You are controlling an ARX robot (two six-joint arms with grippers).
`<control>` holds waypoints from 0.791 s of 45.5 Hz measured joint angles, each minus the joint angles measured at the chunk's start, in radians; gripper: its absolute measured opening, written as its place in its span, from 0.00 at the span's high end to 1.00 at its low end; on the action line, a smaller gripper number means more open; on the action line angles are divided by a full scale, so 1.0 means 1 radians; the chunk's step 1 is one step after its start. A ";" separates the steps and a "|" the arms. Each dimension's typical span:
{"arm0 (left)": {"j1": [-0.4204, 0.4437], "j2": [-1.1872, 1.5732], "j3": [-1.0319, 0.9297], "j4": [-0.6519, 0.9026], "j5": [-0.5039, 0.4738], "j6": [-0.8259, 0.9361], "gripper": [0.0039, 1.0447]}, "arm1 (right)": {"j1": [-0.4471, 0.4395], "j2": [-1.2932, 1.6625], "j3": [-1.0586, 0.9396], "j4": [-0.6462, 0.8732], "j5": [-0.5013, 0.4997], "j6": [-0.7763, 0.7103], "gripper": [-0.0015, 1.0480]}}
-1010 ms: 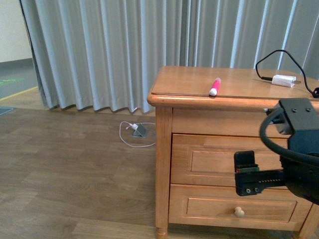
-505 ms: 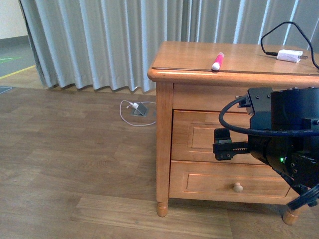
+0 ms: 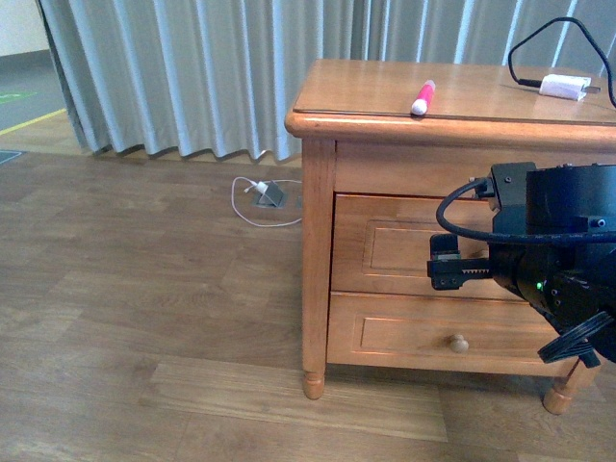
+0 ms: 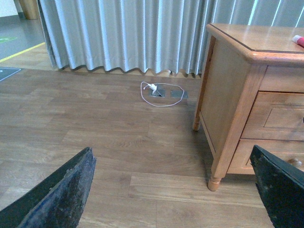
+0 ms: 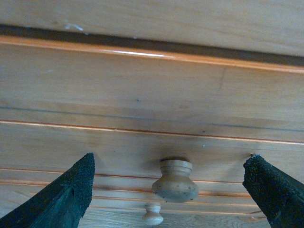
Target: Place pink marker in drawer with both arms
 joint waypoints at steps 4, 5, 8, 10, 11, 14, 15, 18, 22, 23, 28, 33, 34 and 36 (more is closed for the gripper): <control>0.000 0.000 0.000 0.000 0.000 0.000 0.05 | -0.003 0.012 0.008 -0.008 0.003 0.000 0.08; 0.000 0.000 0.000 0.000 0.000 0.000 0.05 | -0.003 0.014 0.009 -0.009 0.002 0.000 0.08; 0.000 0.000 0.000 0.000 0.000 0.000 0.05 | -0.003 0.019 0.012 -0.010 0.002 0.000 0.08; 0.000 0.000 0.000 0.000 0.000 0.000 0.05 | -0.003 0.020 0.012 -0.010 0.002 0.000 0.08; 0.000 0.000 0.000 0.000 0.000 0.000 0.05 | -0.003 0.020 0.012 -0.010 0.002 0.000 0.08; 0.000 0.000 0.000 0.000 0.000 0.000 0.05 | -0.003 0.020 0.012 -0.010 0.002 0.000 0.08; 0.000 0.000 0.000 0.000 0.000 0.000 0.05 | -0.003 0.020 0.012 -0.010 0.001 0.000 0.08; 0.000 0.000 0.000 0.000 0.000 0.000 0.05 | -0.003 0.020 0.012 -0.010 0.003 0.000 0.08; 0.000 0.000 0.000 0.000 0.000 0.000 0.05 | -0.003 0.020 0.012 -0.010 0.006 0.001 0.08; 0.000 0.000 0.000 0.000 0.000 0.000 0.05 | -0.003 0.020 0.012 -0.009 0.007 0.001 0.08; 0.000 0.000 0.000 0.000 0.000 0.000 0.05 | -0.003 0.020 0.012 -0.006 0.018 0.000 0.15; 0.000 0.000 0.000 0.000 0.000 0.000 0.05 | -0.003 0.020 0.014 -0.010 0.018 0.000 0.35; 0.000 0.000 0.000 0.000 0.000 0.000 0.05 | -0.003 0.020 0.014 -0.011 0.018 0.000 0.36; 0.000 0.000 0.000 0.000 0.000 0.000 0.05 | -0.003 0.020 0.016 -0.019 0.014 0.000 0.43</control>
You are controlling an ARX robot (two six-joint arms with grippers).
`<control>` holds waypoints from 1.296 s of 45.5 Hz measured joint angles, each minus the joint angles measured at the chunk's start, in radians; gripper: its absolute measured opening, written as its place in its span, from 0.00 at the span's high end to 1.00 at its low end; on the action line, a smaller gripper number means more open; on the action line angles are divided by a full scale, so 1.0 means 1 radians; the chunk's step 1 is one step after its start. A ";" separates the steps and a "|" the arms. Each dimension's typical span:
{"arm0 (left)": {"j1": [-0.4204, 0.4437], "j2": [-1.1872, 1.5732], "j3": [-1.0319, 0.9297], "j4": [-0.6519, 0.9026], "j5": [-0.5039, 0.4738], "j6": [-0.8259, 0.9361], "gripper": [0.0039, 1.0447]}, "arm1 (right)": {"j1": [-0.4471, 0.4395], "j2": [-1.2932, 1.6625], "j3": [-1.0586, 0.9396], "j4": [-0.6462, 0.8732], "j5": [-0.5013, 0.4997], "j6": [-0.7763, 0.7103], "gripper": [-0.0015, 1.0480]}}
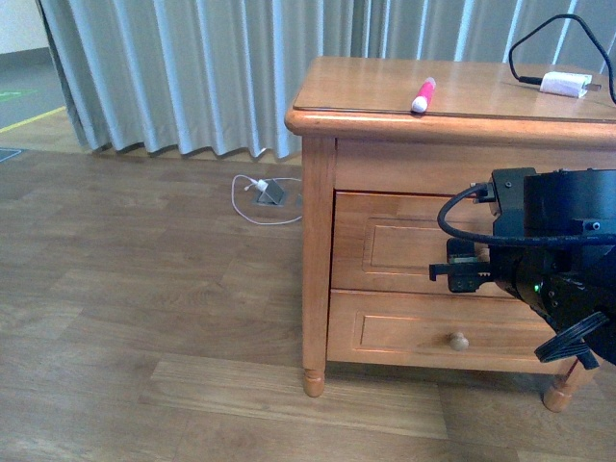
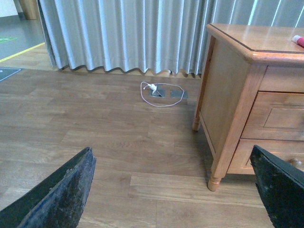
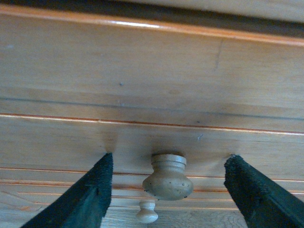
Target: Place pink marker in drawer with both arms
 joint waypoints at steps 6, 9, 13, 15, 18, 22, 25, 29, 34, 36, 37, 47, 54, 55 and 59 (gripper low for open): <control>0.000 0.000 0.000 0.000 0.000 0.000 0.05 | 0.000 0.000 0.004 -0.024 -0.014 0.002 0.62; 0.000 0.000 0.000 0.000 0.000 0.000 0.05 | 0.001 0.000 0.004 -0.030 -0.017 0.003 0.70; 0.000 0.000 0.000 0.000 0.000 0.000 0.05 | 0.002 -0.002 0.004 -0.042 -0.023 0.003 0.77; 0.000 0.000 0.000 0.000 0.000 0.000 0.05 | 0.002 -0.005 0.004 -0.050 -0.026 0.005 0.77; 0.000 0.000 0.000 0.000 0.000 0.000 0.05 | 0.002 -0.013 0.004 -0.071 -0.032 0.012 0.77; 0.000 0.000 0.000 0.000 0.000 0.000 0.05 | 0.002 -0.034 -0.005 -0.109 -0.045 0.027 0.77; 0.000 0.000 0.000 0.000 0.000 0.000 0.05 | 0.002 -0.060 -0.031 -0.135 -0.054 0.035 0.77; 0.000 0.000 0.000 0.000 0.000 0.000 0.05 | 0.004 -0.103 -0.082 -0.158 -0.061 0.045 0.77; 0.000 0.000 0.000 0.000 0.000 0.000 0.05 | 0.006 -0.163 -0.154 -0.185 -0.071 0.056 0.77; 0.000 0.000 0.000 0.000 0.000 0.000 0.05 | 0.006 -0.186 -0.182 -0.191 -0.076 0.058 0.77; 0.000 0.000 0.000 0.000 0.000 0.000 0.05 | 0.007 -0.201 -0.202 -0.195 -0.078 0.058 0.77; 0.000 0.000 0.000 0.000 0.000 0.000 0.05 | 0.011 -0.342 -0.400 -0.188 -0.114 0.056 0.77; 0.000 0.000 0.000 0.000 0.000 0.000 0.05 | 0.006 -0.455 -0.560 -0.170 -0.168 0.057 0.77; 0.000 0.000 0.000 0.000 0.000 0.000 0.05 | 0.005 -0.467 -0.574 -0.170 -0.174 0.058 0.77; 0.000 0.000 0.000 0.000 0.000 0.000 0.05 | -0.003 -0.509 -0.623 -0.178 -0.196 0.070 0.77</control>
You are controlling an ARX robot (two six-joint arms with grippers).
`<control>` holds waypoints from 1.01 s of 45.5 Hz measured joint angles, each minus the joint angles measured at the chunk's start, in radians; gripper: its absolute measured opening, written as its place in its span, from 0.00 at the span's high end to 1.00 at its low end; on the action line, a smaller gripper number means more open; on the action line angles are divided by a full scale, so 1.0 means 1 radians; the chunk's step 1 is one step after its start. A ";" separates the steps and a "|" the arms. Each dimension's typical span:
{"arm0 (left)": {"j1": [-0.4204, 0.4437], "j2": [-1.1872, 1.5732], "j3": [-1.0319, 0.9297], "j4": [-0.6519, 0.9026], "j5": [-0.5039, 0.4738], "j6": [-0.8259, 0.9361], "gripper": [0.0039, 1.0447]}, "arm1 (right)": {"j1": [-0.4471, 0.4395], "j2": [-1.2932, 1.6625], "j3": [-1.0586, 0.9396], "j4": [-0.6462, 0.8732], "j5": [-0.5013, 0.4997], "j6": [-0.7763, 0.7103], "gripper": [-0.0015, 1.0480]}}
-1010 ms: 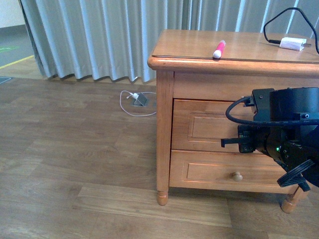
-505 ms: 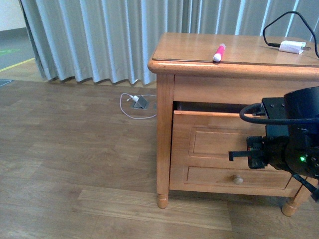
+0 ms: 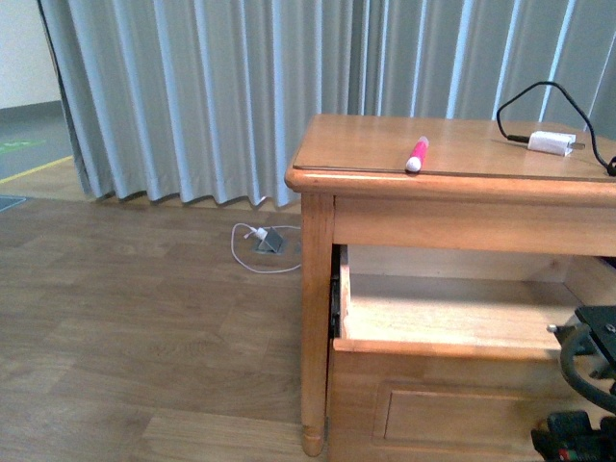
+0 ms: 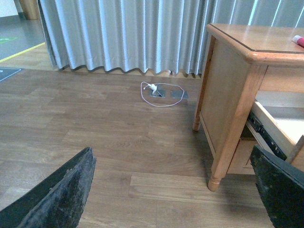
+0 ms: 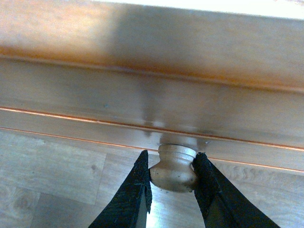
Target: Place pink marker in drawer with both arms
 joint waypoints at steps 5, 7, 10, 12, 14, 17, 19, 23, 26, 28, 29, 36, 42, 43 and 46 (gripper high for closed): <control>0.000 0.000 0.000 0.000 0.000 0.000 0.05 | -0.018 -0.076 -0.053 -0.035 -0.032 0.029 0.61; 0.000 0.000 0.000 0.000 0.000 0.000 0.05 | -0.028 -0.125 -0.073 -0.061 -0.048 0.041 0.53; 0.000 0.000 0.000 0.000 0.000 0.000 0.05 | -0.050 -0.236 -0.108 -0.131 -0.089 0.055 0.39; 0.000 0.000 0.000 0.000 0.000 0.000 0.05 | -0.064 -0.300 -0.126 -0.175 -0.114 0.057 0.32; 0.000 0.000 0.000 0.000 0.000 0.000 0.05 | -0.081 -0.370 -0.144 -0.224 -0.142 0.058 0.26; 0.000 0.000 0.000 0.000 0.000 0.000 0.05 | -0.118 -0.504 -0.171 -0.315 -0.201 0.058 0.14; 0.000 0.000 0.000 0.000 0.000 0.000 0.05 | -0.151 -0.607 -0.185 -0.384 -0.241 0.058 0.07; 0.000 0.000 0.000 0.000 0.000 0.000 0.05 | -0.212 -0.778 -0.198 -0.502 -0.305 0.048 0.09; 0.000 0.000 0.000 0.000 0.000 0.000 0.05 | -0.265 -0.927 -0.207 -0.592 -0.347 0.015 0.08; 0.000 0.000 0.000 0.000 0.000 0.000 0.05 | -0.299 -1.017 -0.208 -0.652 -0.389 -0.003 0.08; 0.000 0.000 0.000 0.000 0.000 0.000 0.05 | -0.304 -1.028 -0.208 -0.660 -0.395 -0.003 0.08; 0.000 0.000 0.000 0.000 0.000 0.000 0.05 | -0.430 -1.266 -0.204 -0.850 -0.550 -0.072 0.08; 0.000 0.000 0.000 0.000 0.000 0.000 0.05 | -0.525 -1.388 -0.203 -0.926 -0.640 -0.098 0.08; 0.000 0.000 0.000 0.000 0.000 0.000 0.05 | -0.542 -1.403 -0.203 -0.927 -0.652 -0.097 0.08; 0.000 0.000 0.000 0.000 0.000 0.000 0.05 | -0.598 -1.449 -0.208 -0.936 -0.691 -0.084 0.08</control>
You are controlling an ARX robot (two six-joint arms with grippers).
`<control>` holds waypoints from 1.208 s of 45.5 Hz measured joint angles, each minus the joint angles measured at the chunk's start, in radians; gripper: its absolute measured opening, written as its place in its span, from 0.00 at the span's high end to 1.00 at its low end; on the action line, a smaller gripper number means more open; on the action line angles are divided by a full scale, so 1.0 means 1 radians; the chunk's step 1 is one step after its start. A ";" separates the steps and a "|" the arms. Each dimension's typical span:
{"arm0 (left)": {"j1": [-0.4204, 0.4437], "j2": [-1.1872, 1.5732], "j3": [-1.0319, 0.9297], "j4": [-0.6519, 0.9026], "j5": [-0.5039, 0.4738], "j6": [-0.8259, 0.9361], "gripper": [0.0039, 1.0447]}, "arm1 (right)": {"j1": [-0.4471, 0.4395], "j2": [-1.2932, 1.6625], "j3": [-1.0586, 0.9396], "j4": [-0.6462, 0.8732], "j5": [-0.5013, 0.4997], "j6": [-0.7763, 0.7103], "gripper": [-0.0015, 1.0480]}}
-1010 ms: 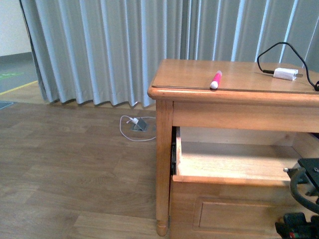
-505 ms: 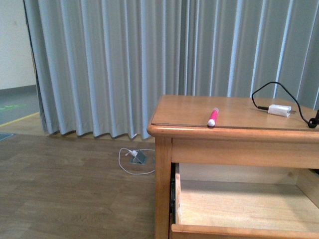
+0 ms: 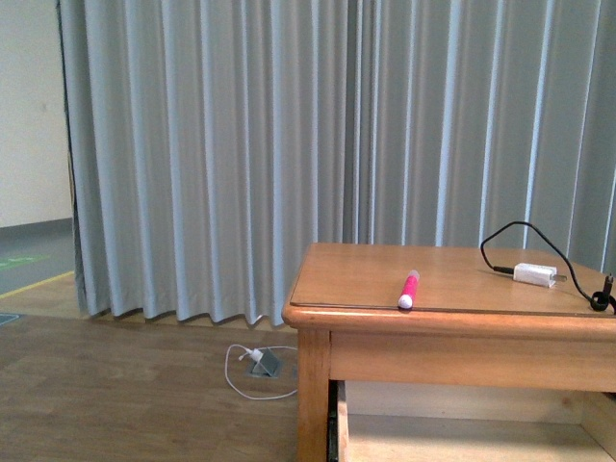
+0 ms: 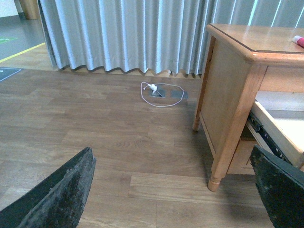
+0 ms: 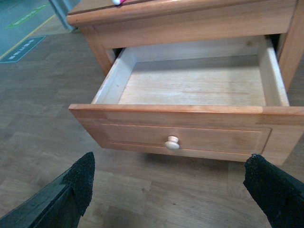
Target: Place pink marker in drawer with both arms
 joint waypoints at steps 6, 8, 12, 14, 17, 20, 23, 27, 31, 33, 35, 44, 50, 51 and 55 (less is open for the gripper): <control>0.000 0.000 0.000 0.000 0.000 0.000 0.05 | -0.018 -0.010 -0.004 -0.002 -0.003 0.007 0.08; 0.000 0.000 0.000 0.000 0.000 0.000 0.05 | -0.018 -0.010 -0.005 -0.002 -0.003 0.008 0.08; 0.000 0.000 0.000 0.000 0.000 0.000 0.05 | -0.018 -0.010 -0.005 -0.002 -0.003 0.008 0.08; 0.000 0.000 0.000 0.000 0.000 0.000 0.05 | -0.018 -0.010 -0.005 -0.002 -0.003 0.009 0.08; -0.003 0.000 0.000 0.001 -0.006 -0.001 0.05 | -0.018 -0.010 -0.005 -0.002 -0.003 0.010 0.08; -0.069 0.045 0.001 0.075 -0.180 -0.024 0.05 | -0.018 -0.010 -0.005 -0.002 -0.003 0.010 0.08; -0.160 0.157 0.005 0.194 -0.311 -0.023 0.05 | -0.018 -0.010 -0.006 -0.002 -0.003 0.010 0.08; -0.245 0.364 0.044 0.332 -0.325 -0.018 0.05 | -0.018 -0.011 -0.006 -0.002 -0.004 0.010 0.08; -0.282 0.582 0.124 0.459 -0.286 0.005 0.05 | -0.018 -0.011 -0.006 -0.002 -0.003 0.010 0.08; -0.290 0.715 0.187 0.540 -0.266 0.024 0.05 | -0.018 -0.011 -0.006 -0.002 -0.003 0.010 0.08; -0.294 0.819 0.244 0.593 -0.249 0.031 0.05 | -0.018 -0.011 -0.006 -0.002 -0.003 0.010 0.08; -0.346 1.273 0.529 0.693 -0.200 0.064 0.05 | -0.019 -0.011 -0.006 -0.002 -0.003 0.010 0.08; -0.397 1.479 0.694 0.750 -0.172 0.088 0.05 | -0.018 -0.011 -0.006 -0.002 -0.004 0.010 0.08; -0.407 1.509 0.722 0.750 -0.172 0.090 0.05 | -0.019 -0.011 -0.006 -0.002 -0.004 0.010 0.08; -0.452 1.636 0.866 0.724 -0.156 0.102 0.05 | -0.019 -0.011 -0.006 -0.002 -0.004 0.010 0.08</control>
